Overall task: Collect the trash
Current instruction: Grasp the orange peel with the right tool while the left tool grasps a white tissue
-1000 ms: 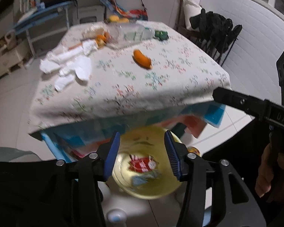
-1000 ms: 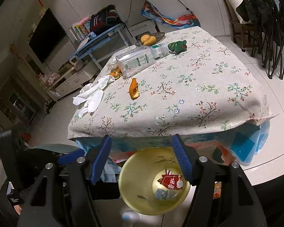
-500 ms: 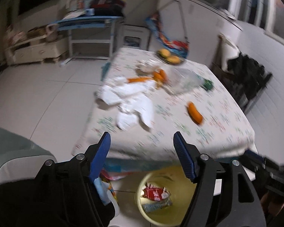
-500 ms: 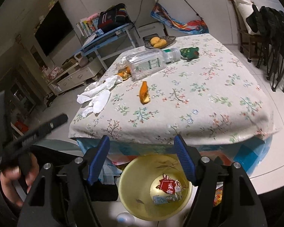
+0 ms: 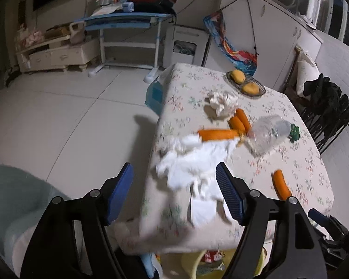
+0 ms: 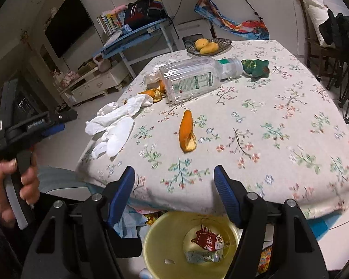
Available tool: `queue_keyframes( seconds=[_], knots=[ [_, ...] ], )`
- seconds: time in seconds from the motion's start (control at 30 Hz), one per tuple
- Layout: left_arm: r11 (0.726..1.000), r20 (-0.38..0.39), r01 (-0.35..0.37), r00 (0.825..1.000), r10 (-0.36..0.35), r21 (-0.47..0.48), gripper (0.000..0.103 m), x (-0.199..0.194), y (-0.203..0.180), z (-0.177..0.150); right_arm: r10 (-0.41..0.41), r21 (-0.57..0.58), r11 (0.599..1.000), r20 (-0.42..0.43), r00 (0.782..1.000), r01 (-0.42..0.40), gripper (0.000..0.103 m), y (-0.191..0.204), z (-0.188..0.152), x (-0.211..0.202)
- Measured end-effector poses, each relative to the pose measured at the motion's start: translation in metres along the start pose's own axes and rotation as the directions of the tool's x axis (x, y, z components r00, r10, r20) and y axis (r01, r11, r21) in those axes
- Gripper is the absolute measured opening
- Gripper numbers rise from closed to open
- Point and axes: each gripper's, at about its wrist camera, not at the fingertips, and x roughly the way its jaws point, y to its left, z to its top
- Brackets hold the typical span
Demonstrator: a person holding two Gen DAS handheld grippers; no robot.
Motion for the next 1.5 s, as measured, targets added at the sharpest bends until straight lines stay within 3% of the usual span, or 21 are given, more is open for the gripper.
queue_keyframes(
  seconds=[0.17,0.33,0.4,0.47,0.53,0.63,0.8,1.0,1.13,1.2,1.5],
  knots=[
    [0.99,-0.05,-0.013,0.999,0.021,0.14,0.071,0.036,-0.013,0.02,0.003,0.014,1.0,0.004,1.0,-0.003,0.068,-0.004,0.011,0.013],
    [0.985,-0.109,-0.008,0.994,0.027,0.172,0.069,0.065,-0.013,0.03,0.004,0.02,1.0,0.003,1.0,-0.004,0.068,-0.006,0.022,0.026],
    [0.984,-0.144,0.006,0.989,0.02,0.181,0.062,0.076,-0.014,0.031,0.003,0.017,1.0,0.001,1.0,-0.003,0.068,-0.004,0.025,0.031],
    [0.983,-0.184,0.025,0.983,0.009,0.181,0.04,0.086,-0.016,0.03,0.005,0.014,1.0,-0.001,1.0,-0.005,0.068,-0.004,0.028,0.035],
    [0.982,-0.21,0.026,0.978,0.013,0.185,0.025,0.093,-0.018,0.028,0.007,0.013,1.0,-0.003,1.0,-0.007,0.068,-0.003,0.03,0.04],
    [0.986,-0.195,0.036,0.981,-0.004,0.163,0.016,0.089,-0.016,0.031,0.007,0.013,1.0,-0.003,1.0,-0.007,0.068,-0.002,0.032,0.044],
    [0.992,-0.17,0.096,0.982,-0.081,0.082,0.016,0.08,-0.009,0.036,0.002,0.008,1.0,-0.004,1.0,-0.002,0.068,-0.003,0.033,0.046],
    [0.984,-0.025,0.18,0.983,-0.179,0.018,0.015,0.045,-0.009,0.042,-0.017,-0.025,1.0,-0.02,1.0,0.017,0.045,0.001,0.031,0.051],
    [0.969,0.02,0.245,0.969,-0.245,-0.011,0.016,0.029,-0.012,0.04,-0.037,-0.045,0.998,-0.027,0.999,0.035,0.03,0.001,0.029,0.053],
    [0.965,0.013,0.26,0.965,-0.26,-0.021,0.016,0.027,-0.014,0.037,-0.043,-0.041,0.998,-0.028,0.999,0.042,0.022,-0.001,0.028,0.054],
    [0.974,0.043,0.222,0.974,-0.224,0.045,0.016,0.008,-0.037,0.018,0.017,0.023,1.0,0.021,1.0,-0.017,0.018,-0.011,0.026,0.033]
  ],
)
